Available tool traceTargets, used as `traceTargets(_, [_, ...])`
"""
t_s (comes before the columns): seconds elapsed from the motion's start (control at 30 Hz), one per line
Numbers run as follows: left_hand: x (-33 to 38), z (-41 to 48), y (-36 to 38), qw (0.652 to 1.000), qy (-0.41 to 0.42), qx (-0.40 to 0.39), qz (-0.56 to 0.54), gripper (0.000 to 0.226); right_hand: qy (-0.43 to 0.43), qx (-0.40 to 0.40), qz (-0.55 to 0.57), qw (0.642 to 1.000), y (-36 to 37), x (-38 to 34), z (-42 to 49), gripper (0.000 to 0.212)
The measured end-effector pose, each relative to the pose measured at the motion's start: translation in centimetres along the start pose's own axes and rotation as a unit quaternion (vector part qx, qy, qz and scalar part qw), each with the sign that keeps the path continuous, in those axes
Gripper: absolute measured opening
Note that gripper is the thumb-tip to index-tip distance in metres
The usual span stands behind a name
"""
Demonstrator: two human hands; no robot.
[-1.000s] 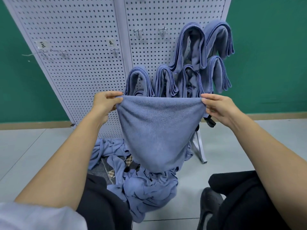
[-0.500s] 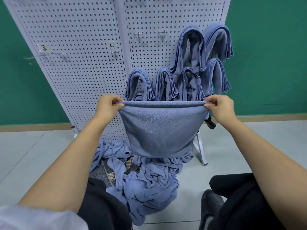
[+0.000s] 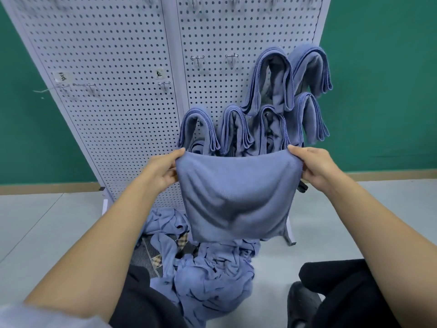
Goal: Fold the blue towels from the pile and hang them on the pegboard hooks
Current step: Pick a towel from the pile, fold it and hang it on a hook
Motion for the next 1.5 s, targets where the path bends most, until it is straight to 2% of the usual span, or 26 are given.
traceTargets(0.13, [0.3, -0.4, 4.6, 0.998, 0.025, -0.044, -0.023, 0.006, -0.012, -0.050, 0.006, 0.999, 3.8, -0.6, -0.3, 0.015])
traceTargets(0.27, [0.5, -1.6, 8.9, 0.994, 0.057, -0.078, 0.050, 0.006, -0.046, -0.107, -0.052, 0.992, 8.1, -1.3, -1.0, 0.011])
traceTargets(0.37, [0.7, -2.0, 10.3, 0.989, 0.080, -0.073, 0.102, 0.004, -0.073, -0.107, -0.080, 0.988, 9.6, -1.6, -1.4, 0.013])
traceTargets(0.47, [0.9, -2.0, 10.8, 0.984, 0.097, -0.073, 0.130, 0.014, -0.082, -0.108, -0.089, 0.987, 10.3, -1.7, -1.7, 0.012])
traceTargets(0.6, [1.5, -2.3, 10.9, 0.980, 0.122, -0.075, 0.138, 0.013, -0.080, -0.138, -0.041, 0.986, 10.9, -1.8, -2.3, 0.003])
traceTargets(0.77, [2.0, -2.3, 11.0, 0.969, 0.158, -0.076, 0.174, 0.021, -0.064, -0.174, 0.035, 0.982, 11.2, -1.6, -2.9, 0.016])
traceTargets(0.87, [2.3, -2.4, 11.2, 0.964, 0.164, -0.075, 0.196, 0.001, -0.052, -0.204, 0.037, 0.977, 11.4, -1.6, -3.2, 0.020])
traceTargets(0.93, [2.6, -2.3, 11.2, 0.965, 0.167, -0.079, 0.188, 0.007, -0.055, -0.187, -0.006, 0.981, 10.3, -1.7, -2.8, 0.022])
traceTargets(1.0, [2.9, -2.3, 11.3, 0.965, 0.167, -0.104, 0.172, 0.009, -0.059, -0.140, -0.119, 0.981, 8.4, -1.7, -1.8, 0.030])
traceTargets(1.07, [3.2, -2.4, 11.7, 0.965, 0.159, -0.154, 0.140, 0.012, -0.031, -0.123, -0.208, 0.970, 6.9, -1.1, -0.9, 0.049])
traceTargets(1.13, [3.6, -2.7, 12.0, 0.962, 0.159, -0.204, 0.088, 0.015, 0.022, -0.161, -0.198, 0.967, 6.7, 0.5, -0.3, 0.068])
traceTargets(1.17, [3.8, -2.7, 11.9, 0.960, 0.158, -0.220, 0.066, 0.017, 0.047, -0.196, -0.174, 0.964, 7.1, 1.3, -0.3, 0.064])
traceTargets(1.23, [3.9, -2.6, 11.4, 0.961, 0.153, -0.226, 0.041, 0.018, 0.057, -0.241, -0.144, 0.958, 8.0, 1.6, -0.3, 0.039])
traceTargets(1.3, [3.8, -2.1, 10.1, 0.969, 0.142, -0.201, 0.032, 0.016, -0.014, -0.216, -0.097, 0.972, 8.2, -0.4, -0.3, 0.011])
traceTargets(1.4, [3.6, -1.4, 8.2, 0.980, 0.124, -0.156, 0.024, 0.012, -0.101, -0.159, -0.038, 0.981, 7.4, -3.3, -0.6, 0.006])
traceTargets(1.5, [3.0, -1.1, 8.1, 0.981, 0.114, -0.152, 0.032, 0.011, -0.104, -0.150, -0.054, 0.982, 7.4, -3.5, -0.8, 0.011])
Point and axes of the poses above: each hand's wrist, its own z-axis towards the middle knuckle, its own y-axis out of the palm, x = y × z, the point moved 9 cm from there along z, towards the middle knuckle, and after that the axes turned 15 degrees about -x, right-handed, at the moved point
